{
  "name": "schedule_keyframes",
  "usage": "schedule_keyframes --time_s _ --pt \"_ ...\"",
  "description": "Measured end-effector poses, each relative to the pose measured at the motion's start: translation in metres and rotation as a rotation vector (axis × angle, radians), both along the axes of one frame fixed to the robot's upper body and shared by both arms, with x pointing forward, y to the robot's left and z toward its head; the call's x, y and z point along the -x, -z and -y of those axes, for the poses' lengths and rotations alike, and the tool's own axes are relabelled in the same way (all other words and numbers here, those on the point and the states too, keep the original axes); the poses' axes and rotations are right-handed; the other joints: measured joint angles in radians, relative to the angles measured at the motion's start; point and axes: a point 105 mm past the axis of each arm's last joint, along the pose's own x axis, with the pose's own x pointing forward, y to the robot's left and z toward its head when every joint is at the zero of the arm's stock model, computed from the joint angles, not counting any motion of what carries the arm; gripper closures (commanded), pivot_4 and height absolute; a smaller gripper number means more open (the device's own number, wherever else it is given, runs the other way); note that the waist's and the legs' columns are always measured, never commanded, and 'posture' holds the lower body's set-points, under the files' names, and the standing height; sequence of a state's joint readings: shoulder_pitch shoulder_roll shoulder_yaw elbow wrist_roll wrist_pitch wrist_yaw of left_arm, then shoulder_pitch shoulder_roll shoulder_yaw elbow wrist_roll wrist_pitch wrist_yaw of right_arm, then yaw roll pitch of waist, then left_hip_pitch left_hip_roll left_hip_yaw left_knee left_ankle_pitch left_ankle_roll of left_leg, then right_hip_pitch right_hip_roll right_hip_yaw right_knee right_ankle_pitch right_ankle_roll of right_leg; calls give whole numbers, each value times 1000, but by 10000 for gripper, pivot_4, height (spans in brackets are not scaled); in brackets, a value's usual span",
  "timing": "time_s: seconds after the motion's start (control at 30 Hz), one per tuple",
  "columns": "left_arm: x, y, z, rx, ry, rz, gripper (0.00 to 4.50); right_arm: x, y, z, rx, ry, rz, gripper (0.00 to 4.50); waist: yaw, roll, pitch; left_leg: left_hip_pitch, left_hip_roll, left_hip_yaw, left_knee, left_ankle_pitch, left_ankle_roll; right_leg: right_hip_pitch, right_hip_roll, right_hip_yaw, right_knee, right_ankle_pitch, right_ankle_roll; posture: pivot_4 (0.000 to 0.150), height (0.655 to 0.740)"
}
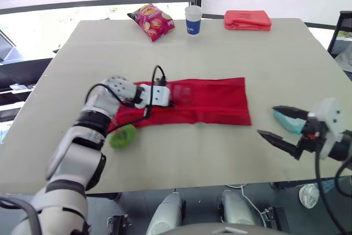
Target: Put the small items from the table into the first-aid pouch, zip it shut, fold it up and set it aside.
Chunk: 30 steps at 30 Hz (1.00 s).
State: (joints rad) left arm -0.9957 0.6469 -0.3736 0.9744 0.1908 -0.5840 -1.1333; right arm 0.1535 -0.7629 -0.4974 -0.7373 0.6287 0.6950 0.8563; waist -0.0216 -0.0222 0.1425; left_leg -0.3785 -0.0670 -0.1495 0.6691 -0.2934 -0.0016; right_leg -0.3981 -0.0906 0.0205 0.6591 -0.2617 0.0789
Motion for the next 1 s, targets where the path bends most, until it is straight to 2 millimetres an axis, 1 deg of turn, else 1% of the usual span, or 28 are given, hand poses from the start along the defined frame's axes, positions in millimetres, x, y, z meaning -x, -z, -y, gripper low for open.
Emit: schedule_keyframes --time_s 0.03,0.07,0.1,0.13,0.17,0.2,0.23,0.3,0.33,0.37,0.4,0.43,0.47,0.53,0.57,0.63,0.7,0.73,0.8,0.9,1.0 --pt "-6 -4 4 40 -18 6 45000 1 0 4 3 1 -1 433 7 0 0 0 0 0 1 0 0 0 0 0 0 0 0 1500 7400" --pt "-6 -3 5 45 -19 0 45000 1 -1 4 3 0 2 433 8 0 0 0 0 0 1 0 0 0 0 0 0 0 0 1500 7400" --pt "-2 0 8 123 -30 -103 39131 3 -1 6 -23 -15 -11 0 8 -1 0 -1 0 1 1 0 0 1 0 0 0 0 0 1500 7400" --pt "1 1 9 164 -31 -156 36872 4 -1 6 -36 -21 -18 0 7 -1 1 -1 0 1 1 0 0 1 0 0 0 0 0 1500 7400" --pt "6 1 11 212 -24 -224 32613 6 -2 7 -52 -29 -26 0 5 -1 1 -1 0 0 1 0 0 1 0 -1 0 0 0 1500 7400" --pt "9 2 11 240 -18 -265 31615 7 -3 7 -62 -34 -29 0 3 -1 1 -1 0 0 1 0 0 1 0 -1 0 0 0 1500 7400" --pt "18 0 11 308 -18 -349 24623 10 -5 8 -74 -44 -36 0 -1 -1 1 -1 1 0 1 0 0 1 0 -1 0 0 0 1500 7400" --pt "27 -4 13 390 -31 -451 20625 14 -9 10 -77 -58 -46 0 -9 0 1 -1 1 -1 1 0 0 1 0 -1 1 0 0 1500 7400" --pt "32 -6 15 415 -40 -484 16243 15 -11 10 -76 -66 -47 0 -13 0 1 0 1 -3 1 0 0 1 0 0 1 0 0 1500 7400" --pt "36 -10 22 449 -56 -520 15655 16 -18 12 -79 -75 -35 0 -13 0 1 0 1 -5 2 0 0 2 0 -1 1 0 0 1500 7400" --pt "38 -14 35 471 -60 -518 15655 17 -24 14 -68 -84 -38 0 -10 1 2 0 1 -7 2 0 0 3 -1 -1 1 0 0 1500 7400" --pt "39 -19 52 487 -48 -503 15655 16 -33 16 -59 -91 -24 0 -3 1 2 1 1 -7 2 0 0 4 -1 -1 0 0 0 1500 7400" --pt "39 -20 64 500 -46 -495 15655 16 -38 18 -56 -96 -16 0 3 0 1 1 1 -7 2 0 0 4 -1 -2 -1 0 0 1500 7400" --pt "30 -19 84 535 -94 -469 15655 13 -45 21 -48 -102 -27 0 10 0 2 0 0 -6 3 0 0 4 -1 -2 -1 0 1 1500 7400" --pt "25 -15 101 530 -118 -430 15655 10 -49 25 -34 -97 -31 0 12 0 2 0 0 -3 3 0 0 4 -1 -3 -2 0 1 1500 7400" --pt "21 -11 110 522 -138 -409 15655 9 -51 26 -32 -97 -32 0 11 -1 2 0 0 -2 2 0 0 4 -1 -2 -2 0 1 1500 7400" --pt "13 -4 121 489 -173 -361 15655 7 -52 30 -42 -88 -40 0 10 -1 2 0 0 -1 2 0 0 4 -1 -2 -2 0 1 1500 7400" --pt "13 -1 130 479 -171 -351 15655 7 -53 30 -42 -87 -37 0 11 -1 2 0 0 -1 2 0 0 4 -1 -2 -2 0 1 1500 7400" --pt "15 4 140 465 -155 -353 15655 7 -54 30 -35 -89 -38 0 11 -1 2 0 0 -1 2 0 0 4 -1 -2 -2 0 1 1500 7400" --pt "17 15 148 416 -138 -357 15655 8 -52 32 -29 -84 -52 0 11 -1 2 0 0 -1 2 0 0 4 -1 -2 -2 0 1 1500 7400" --pt "17 19 151 399 -135 -359 15655 12 -52 37 -25 -67 -68 0 12 -1 2 0 0 0 2 0 0 4 -1 -1 -2 0 1 1500 7400"
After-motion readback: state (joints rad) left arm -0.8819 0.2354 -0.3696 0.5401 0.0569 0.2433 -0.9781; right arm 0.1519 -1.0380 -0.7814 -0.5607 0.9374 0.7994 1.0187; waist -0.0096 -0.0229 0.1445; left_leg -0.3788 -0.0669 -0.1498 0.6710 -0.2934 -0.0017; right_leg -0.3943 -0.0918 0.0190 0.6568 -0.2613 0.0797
